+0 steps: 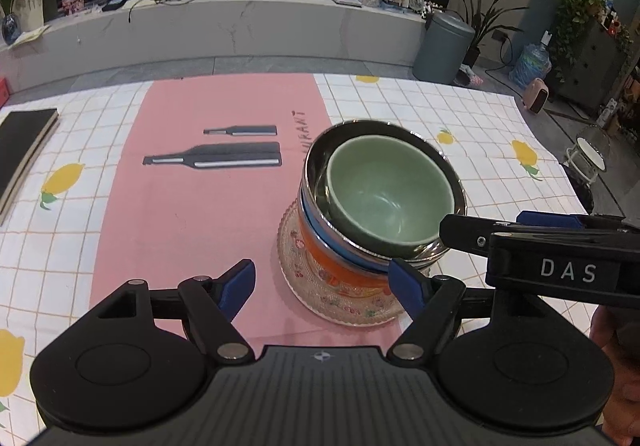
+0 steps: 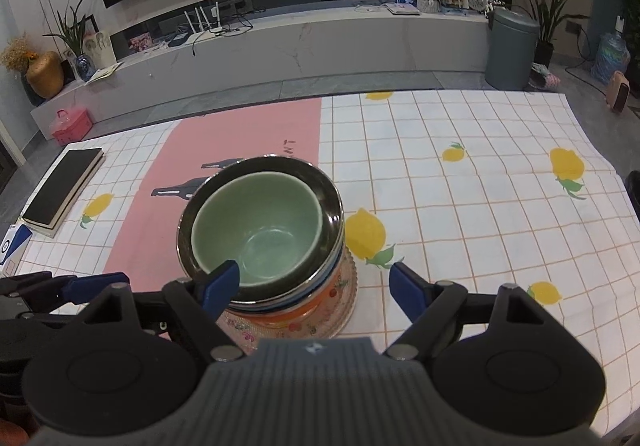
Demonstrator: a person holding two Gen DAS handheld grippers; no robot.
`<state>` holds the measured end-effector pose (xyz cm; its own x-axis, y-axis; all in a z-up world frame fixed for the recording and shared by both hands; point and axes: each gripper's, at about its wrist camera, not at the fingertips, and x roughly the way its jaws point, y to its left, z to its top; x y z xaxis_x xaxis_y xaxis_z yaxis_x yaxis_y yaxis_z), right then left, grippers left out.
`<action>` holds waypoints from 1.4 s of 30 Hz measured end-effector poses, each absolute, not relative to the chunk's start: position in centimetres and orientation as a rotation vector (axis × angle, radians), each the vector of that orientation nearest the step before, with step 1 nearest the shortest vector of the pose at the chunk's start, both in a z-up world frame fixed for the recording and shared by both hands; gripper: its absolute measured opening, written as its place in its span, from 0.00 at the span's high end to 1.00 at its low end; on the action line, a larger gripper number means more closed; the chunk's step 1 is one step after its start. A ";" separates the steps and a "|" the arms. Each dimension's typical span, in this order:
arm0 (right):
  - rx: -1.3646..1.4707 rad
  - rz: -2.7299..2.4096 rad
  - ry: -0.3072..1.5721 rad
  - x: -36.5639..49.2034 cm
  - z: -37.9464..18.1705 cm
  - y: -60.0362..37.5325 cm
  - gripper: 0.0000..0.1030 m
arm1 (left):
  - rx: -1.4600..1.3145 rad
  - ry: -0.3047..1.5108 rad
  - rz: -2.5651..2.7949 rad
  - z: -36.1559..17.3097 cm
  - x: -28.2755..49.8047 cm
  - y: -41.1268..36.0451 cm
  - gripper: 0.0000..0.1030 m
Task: Organize plates and bowls
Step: 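Lower the nested bowls onto the plate stack with both grippers, then open both grippers and pull them back from the bowls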
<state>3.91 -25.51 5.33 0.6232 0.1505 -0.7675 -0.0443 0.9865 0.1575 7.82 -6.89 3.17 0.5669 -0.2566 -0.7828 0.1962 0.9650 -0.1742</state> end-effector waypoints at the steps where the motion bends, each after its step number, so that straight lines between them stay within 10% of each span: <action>1: 0.126 0.112 0.893 3.9 5.3 -25.5 0.21 | -0.069 0.934 -0.265 3.1 7.8 -6.9 0.14; 42: 0.134 0.111 0.887 3.6 5.2 -25.2 0.18 | -0.088 0.946 -0.274 3.0 7.7 -6.8 0.12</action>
<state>3.64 -25.23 5.18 0.6266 0.1526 -0.7643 -0.0412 0.9858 0.1630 7.66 -6.81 2.99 0.5532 -0.2701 -0.7881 0.1932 0.9618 -0.1941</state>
